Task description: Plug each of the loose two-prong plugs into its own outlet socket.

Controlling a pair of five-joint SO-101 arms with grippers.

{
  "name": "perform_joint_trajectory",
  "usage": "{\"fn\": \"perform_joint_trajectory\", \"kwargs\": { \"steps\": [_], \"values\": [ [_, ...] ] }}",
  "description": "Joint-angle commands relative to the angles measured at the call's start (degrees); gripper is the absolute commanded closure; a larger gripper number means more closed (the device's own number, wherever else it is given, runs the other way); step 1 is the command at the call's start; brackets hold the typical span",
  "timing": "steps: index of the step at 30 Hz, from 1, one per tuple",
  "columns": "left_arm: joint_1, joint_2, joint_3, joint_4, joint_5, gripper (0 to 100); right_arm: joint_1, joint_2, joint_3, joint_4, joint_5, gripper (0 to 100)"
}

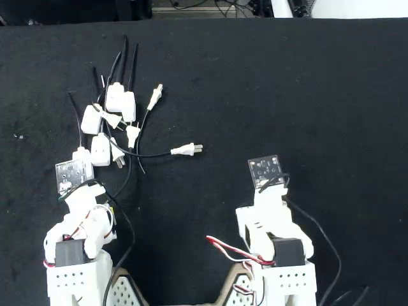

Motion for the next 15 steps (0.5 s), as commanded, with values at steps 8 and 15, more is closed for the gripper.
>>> {"fn": "perform_joint_trajectory", "kwargs": {
  "steps": [8,15],
  "values": [
    [-0.6,-0.3,1.4,-0.9,0.4,93,0.6,-5.5,0.0,0.5,-0.2,98.7],
    [1.6,-0.3,1.4,-1.0,0.3,93,0.6,-5.5,0.0,0.4,-0.2,98.7]
  ]
}}
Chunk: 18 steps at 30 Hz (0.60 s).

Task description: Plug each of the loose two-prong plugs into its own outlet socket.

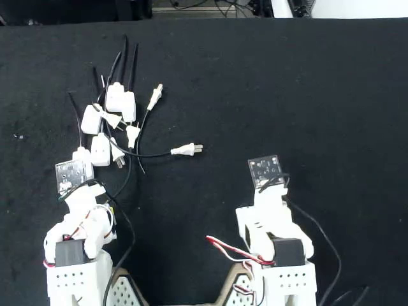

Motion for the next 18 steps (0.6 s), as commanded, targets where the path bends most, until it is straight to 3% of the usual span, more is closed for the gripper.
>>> {"fn": "perform_joint_trajectory", "kwargs": {
  "steps": [1,11,18],
  "values": [
    [2.6,-0.3,1.4,-1.0,0.3,93,0.6,-5.5,0.0,0.5,-0.2,98.7],
    [9.5,-0.3,1.4,-0.9,0.4,93,0.6,-5.5,0.0,-0.8,0.1,98.7],
    [5.2,-0.3,1.4,-0.7,0.2,93,0.8,-5.5,0.0,-11.5,0.2,98.6]
  ]
}}
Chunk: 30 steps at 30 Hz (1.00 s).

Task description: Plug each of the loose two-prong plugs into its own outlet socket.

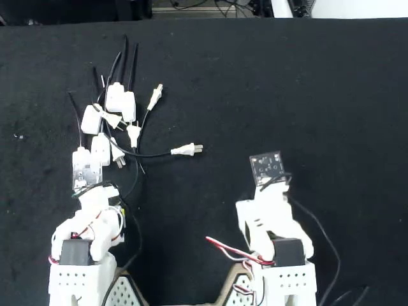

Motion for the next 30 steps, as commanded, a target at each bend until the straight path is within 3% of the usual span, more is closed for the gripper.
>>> {"fn": "perform_joint_trajectory", "kwargs": {
  "steps": [1,3,7,11,15,21,24,30],
  "values": [
    [-4.0,-0.3,1.4,-1.0,0.1,93,0.8,-5.5,0.0,-5.9,0.3,98.6],
    [-5.8,-0.3,0.3,-1.1,0.0,93,0.8,-5.5,0.0,-7.7,2.7,98.6],
    [-14.6,-0.3,-8.4,-1.0,-3.0,93,0.8,-5.5,0.0,-11.0,15.8,98.6],
    [-23.6,-0.3,-17.7,-1.1,-21.8,93,0.9,-5.5,-1.8,-15.6,23.1,98.6],
    [-26.5,-0.3,-20.0,-3.8,-34.1,93,0.9,-5.5,-9.3,-15.9,19.1,98.6],
    [-26.9,-0.4,-12.9,-20.4,-34.5,93,-0.2,-5.5,-17.3,-17.9,6.9,98.6],
    [-26.5,-0.4,-8.6,-31.8,-33.9,93,-0.8,-5.5,-19.9,-20.8,4.7,98.6],
    [-26.8,-0.3,-9.5,-43.9,-22.4,93,-0.8,-5.2,-28.0,-29.2,4.6,98.6]
  ]
}}
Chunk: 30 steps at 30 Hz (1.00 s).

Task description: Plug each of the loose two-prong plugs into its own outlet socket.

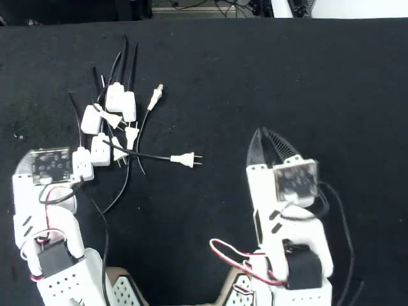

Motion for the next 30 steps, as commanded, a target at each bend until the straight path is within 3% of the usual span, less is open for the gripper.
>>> {"fn": "perform_joint_trajectory", "kwargs": {
  "steps": [1,7,14,17,21,25,30],
  "values": [
    [-0.2,-0.3,-4.2,-6.4,9.0,93,-0.6,-5.2,-7.4,-5.5,-0.5,98.6],
    [0.0,-0.2,-16.1,0.5,13.4,93,-0.7,-0.2,-18.9,-1.3,-0.5,98.6],
    [4.9,6.4,-17.5,7.5,13.2,93,-10.1,17.7,-23.0,4.7,-0.5,98.6],
    [5.0,16.4,-15.2,4.8,13.2,91,-11.3,24.2,-19.5,3.1,-0.5,98.6],
    [5.1,34.9,-16.9,0.5,13.5,78,-11.2,32.7,-13.8,-3.6,-0.3,96.4],
    [5.3,55.7,-24.3,0.4,13.5,80,-11.2,41.4,-10.2,-9.8,-0.5,87.0],
    [5.3,79.6,-34.5,0.4,13.6,80,-11.2,51.5,-5.4,-20.7,-0.5,85.8]
  ]
}}
